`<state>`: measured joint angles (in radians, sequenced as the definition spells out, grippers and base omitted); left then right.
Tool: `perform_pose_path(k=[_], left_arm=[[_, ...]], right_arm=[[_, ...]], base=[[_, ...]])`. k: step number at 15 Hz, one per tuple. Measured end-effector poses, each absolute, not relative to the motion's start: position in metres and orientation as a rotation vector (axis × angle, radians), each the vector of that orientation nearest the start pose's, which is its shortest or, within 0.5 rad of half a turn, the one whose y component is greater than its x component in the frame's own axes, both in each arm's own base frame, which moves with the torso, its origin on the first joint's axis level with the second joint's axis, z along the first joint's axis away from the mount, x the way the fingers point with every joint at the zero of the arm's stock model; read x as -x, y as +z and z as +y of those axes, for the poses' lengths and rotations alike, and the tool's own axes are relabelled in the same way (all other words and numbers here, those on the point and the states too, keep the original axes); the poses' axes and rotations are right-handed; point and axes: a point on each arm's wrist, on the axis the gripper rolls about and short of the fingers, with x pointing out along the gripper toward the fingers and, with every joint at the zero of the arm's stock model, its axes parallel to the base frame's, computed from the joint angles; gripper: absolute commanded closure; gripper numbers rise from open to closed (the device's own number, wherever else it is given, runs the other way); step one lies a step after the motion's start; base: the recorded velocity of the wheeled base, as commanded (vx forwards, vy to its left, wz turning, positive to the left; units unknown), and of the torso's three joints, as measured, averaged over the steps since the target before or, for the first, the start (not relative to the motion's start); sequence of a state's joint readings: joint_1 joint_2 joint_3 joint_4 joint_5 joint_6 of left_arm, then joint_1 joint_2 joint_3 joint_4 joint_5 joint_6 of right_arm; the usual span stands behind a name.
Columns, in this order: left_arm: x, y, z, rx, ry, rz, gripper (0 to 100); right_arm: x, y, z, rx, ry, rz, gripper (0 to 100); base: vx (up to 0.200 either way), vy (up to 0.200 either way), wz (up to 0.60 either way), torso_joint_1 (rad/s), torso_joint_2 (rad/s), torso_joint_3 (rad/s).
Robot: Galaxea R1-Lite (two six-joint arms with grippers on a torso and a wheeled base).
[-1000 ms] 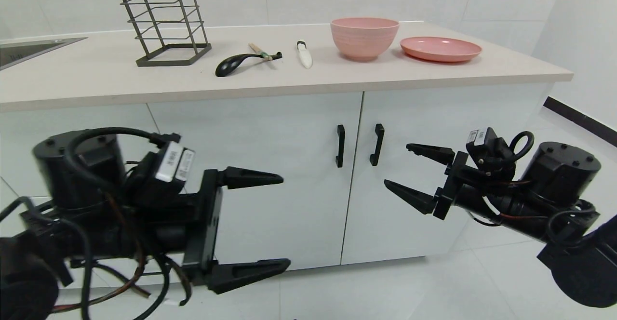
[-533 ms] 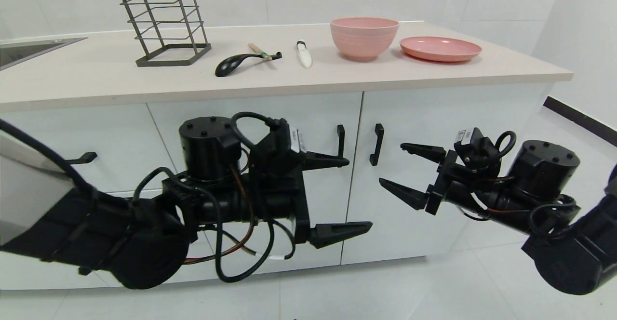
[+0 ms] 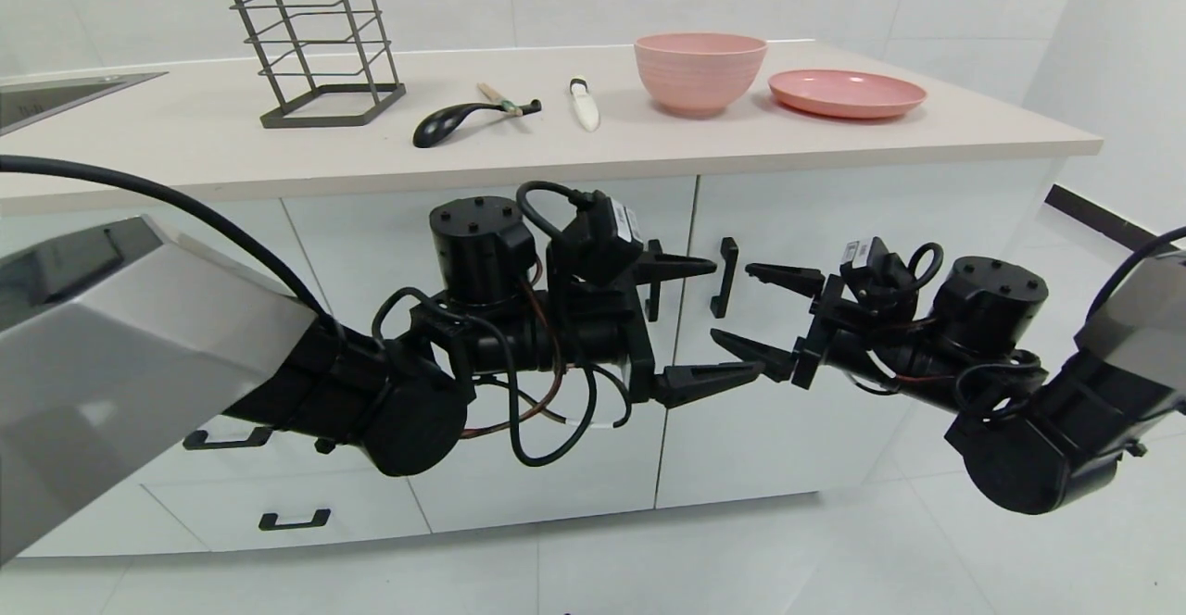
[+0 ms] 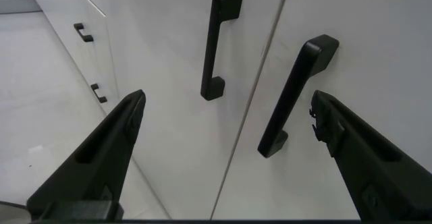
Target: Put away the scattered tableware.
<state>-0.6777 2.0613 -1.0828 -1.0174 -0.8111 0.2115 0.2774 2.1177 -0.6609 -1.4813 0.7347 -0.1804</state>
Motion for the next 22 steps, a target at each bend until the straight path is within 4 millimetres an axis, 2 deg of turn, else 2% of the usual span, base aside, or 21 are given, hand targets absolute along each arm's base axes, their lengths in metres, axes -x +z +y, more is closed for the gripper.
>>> perform_pose_path(k=[3, 7, 14, 22], left_arm=[[-0.303, 0.164, -0.263, -0.174, -1.461, -0.195, 0], [-0.306, 0.162, -0.263, -0.177, -1.337, -0.175, 0], [-0.31, 0.16, -0.259, -0.174, -1.335, -0.136, 0], [-0.316, 0.161, -0.253, -0.172, -1.362, -0.126, 0]], right_arm=[[-0.334, 0.092, 0.111, 0.171, 1.011, -0.118, 0], [-0.341, 0.09, 0.109, 0.175, 1.008, -0.127, 0], [-0.354, 0.083, 0.115, 0.187, 1.034, -0.152, 0], [-0.353, 0.08, 0.123, 0.194, 1.102, -0.159, 0]], base=[[0.0, 0.0, 0.0, 0.0, 0.0, 0.0], [0.0, 0.0, 0.0, 0.0, 0.0, 0.0], [0.0, 0.0, 0.0, 0.0, 0.0, 0.0], [0.0, 0.0, 0.0, 0.0, 0.0, 0.0]])
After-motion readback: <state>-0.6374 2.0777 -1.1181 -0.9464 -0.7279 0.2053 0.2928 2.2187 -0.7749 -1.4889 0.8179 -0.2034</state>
